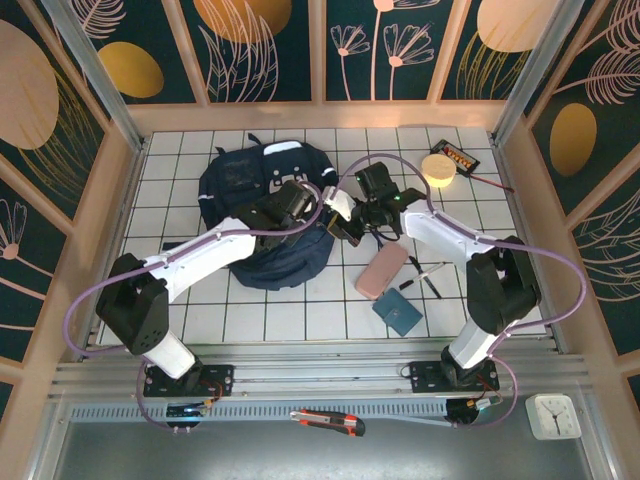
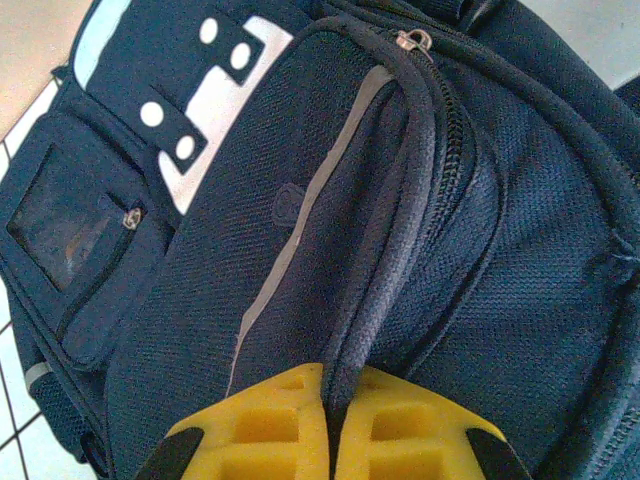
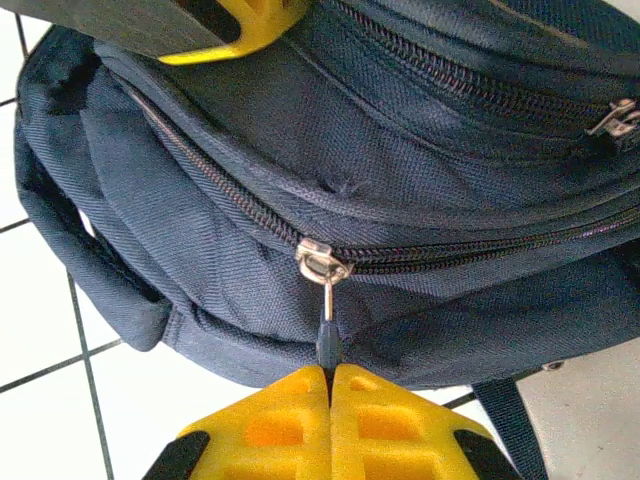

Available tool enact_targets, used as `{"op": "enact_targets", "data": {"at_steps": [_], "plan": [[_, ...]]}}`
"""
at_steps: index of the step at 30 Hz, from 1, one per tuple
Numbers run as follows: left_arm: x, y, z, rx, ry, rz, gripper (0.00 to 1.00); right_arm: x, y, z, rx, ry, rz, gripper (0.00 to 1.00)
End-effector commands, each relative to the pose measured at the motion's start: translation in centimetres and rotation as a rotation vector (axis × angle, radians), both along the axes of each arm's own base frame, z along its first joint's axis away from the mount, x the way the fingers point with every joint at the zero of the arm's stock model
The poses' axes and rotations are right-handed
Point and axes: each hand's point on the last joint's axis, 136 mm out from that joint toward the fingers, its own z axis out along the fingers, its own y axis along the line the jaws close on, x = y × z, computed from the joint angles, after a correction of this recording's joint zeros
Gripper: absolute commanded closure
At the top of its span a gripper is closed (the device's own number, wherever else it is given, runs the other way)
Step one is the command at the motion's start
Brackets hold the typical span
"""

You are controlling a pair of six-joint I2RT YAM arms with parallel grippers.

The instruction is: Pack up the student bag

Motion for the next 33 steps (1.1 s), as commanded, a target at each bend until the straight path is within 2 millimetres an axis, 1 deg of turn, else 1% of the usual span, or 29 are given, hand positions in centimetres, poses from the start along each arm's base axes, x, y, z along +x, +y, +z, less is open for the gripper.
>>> {"op": "enact_targets", "data": {"at_steps": [1, 2, 3, 4, 5, 6, 8, 12, 16, 20, 25, 27, 28, 29, 31, 32, 33], "plan": [[-0.2, 1.3, 0.2, 0.057, -0.018, 0.009, 1.00, -0.7, -0.1, 3.1, 0.130, -0.012, 0.040, 1.00], [-0.2, 1.3, 0.3, 0.054, -0.020, 0.006, 1.00, -0.8, -0.1, 3.2, 0.177, -0.018, 0.048, 0.92], [-0.2, 1.3, 0.4, 0.052, -0.021, 0.001, 1.00, -0.9, 0.0, 3.4, 0.239, -0.030, 0.056, 0.90], [-0.2, 1.3, 0.4, 0.054, -0.023, 0.000, 1.00, -0.7, -0.1, 3.7, 0.287, -0.041, 0.062, 0.92], [-0.2, 1.4, 0.5, 0.056, -0.024, -0.001, 1.00, -0.5, -0.2, 3.9, 0.320, -0.041, 0.062, 0.99], [-0.3, 1.5, 0.5, 0.062, -0.023, -0.003, 1.00, -0.2, -0.2, 4.1, 0.345, -0.036, 0.062, 1.00], [-0.4, 1.5, 0.6, 0.065, -0.023, -0.005, 1.00, -0.1, 0.3, 4.0, 0.357, -0.012, 0.079, 1.00], [-0.2, 1.1, 0.9, 0.045, -0.026, -0.008, 1.00, -1.8, 1.6, 3.9, 0.387, 0.026, 0.131, 1.00], [0.3, 0.7, 1.2, 0.042, -0.036, -0.010, 1.00, -3.2, 2.1, 3.5, 0.382, 0.056, 0.137, 1.00], [0.7, 0.1, 1.5, 0.018, -0.038, -0.013, 1.00, -3.5, 1.9, 3.1, 0.376, 0.070, 0.108, 1.00], [0.8, -0.3, 1.6, -0.005, -0.039, -0.014, 1.00, -3.9, 2.1, 1.8, 0.364, 0.098, 0.077, 1.00], [0.7, -0.2, 1.7, -0.004, -0.040, -0.016, 1.00, -3.8, 2.2, 2.0, 0.376, 0.101, 0.061, 1.00], [0.6, -0.1, 1.6, -0.003, -0.041, -0.015, 1.00, -3.4, 2.1, 2.1, 0.379, 0.087, 0.031, 1.00], [0.6, -0.1, 1.6, -0.001, -0.040, -0.016, 1.00, -3.1, 1.9, 2.4, 0.384, 0.066, 0.008, 0.87], [0.4, 0.0, 1.5, 0.000, -0.037, -0.018, 1.00, -2.2, 1.3, 3.3, 0.393, -0.023, -0.050, 0.56], [0.4, 0.1, 1.5, 0.001, -0.036, -0.018, 1.00, -1.9, 0.9, 3.4, 0.389, -0.052, -0.075, 0.49], [0.3, 0.1, 1.4, 0.001, -0.036, -0.018, 1.00, -1.6, 0.7, 3.4, 0.378, -0.073, -0.087, 0.45]]}}
